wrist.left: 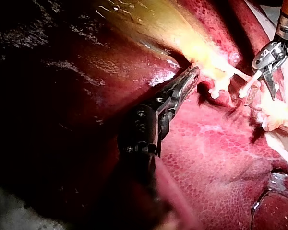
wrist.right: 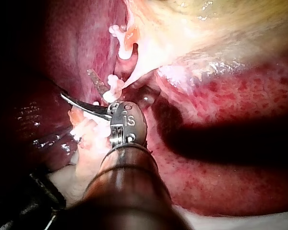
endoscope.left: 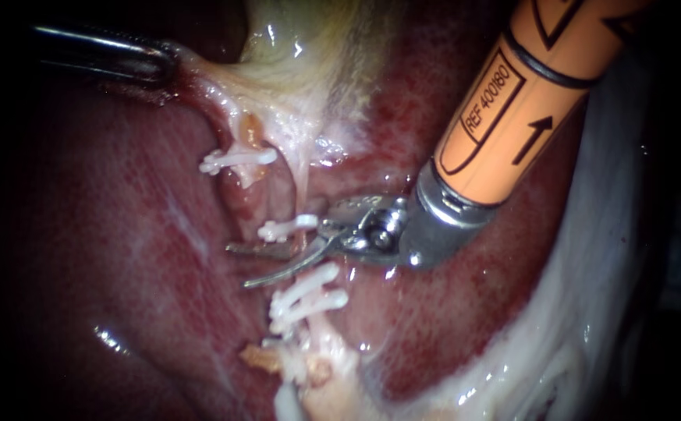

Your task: Go to the cutting position right tube

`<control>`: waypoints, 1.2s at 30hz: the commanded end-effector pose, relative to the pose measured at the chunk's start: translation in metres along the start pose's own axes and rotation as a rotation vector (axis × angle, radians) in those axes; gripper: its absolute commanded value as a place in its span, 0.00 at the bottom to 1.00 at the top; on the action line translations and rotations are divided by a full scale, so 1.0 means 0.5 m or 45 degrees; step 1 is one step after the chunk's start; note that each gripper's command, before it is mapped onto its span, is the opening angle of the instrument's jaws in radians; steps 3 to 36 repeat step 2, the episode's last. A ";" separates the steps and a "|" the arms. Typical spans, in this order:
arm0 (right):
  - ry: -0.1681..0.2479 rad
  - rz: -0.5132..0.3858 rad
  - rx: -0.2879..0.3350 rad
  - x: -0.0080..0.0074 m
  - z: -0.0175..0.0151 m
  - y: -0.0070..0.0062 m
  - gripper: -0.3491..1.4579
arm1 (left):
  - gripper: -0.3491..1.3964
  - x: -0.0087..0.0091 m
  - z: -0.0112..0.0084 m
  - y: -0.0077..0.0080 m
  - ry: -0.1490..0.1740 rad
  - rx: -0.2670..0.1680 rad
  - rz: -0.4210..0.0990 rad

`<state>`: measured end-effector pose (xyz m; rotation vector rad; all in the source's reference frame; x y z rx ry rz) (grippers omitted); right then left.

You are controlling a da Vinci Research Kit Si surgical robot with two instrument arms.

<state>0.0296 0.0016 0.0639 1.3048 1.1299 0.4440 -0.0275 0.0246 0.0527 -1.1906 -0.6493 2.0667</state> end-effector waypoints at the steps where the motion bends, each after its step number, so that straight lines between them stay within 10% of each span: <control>1: -0.001 -0.001 0.001 -0.0002 0.0000 0.0001 0.97 | 0.00 0.0000 0.0000 0.0000 0.000 0.000 0.000; 36: -0.002 -0.001 0.001 -0.0002 -0.0001 0.0001 0.97 | 0.00 0.0000 0.0000 0.0000 0.000 0.000 0.000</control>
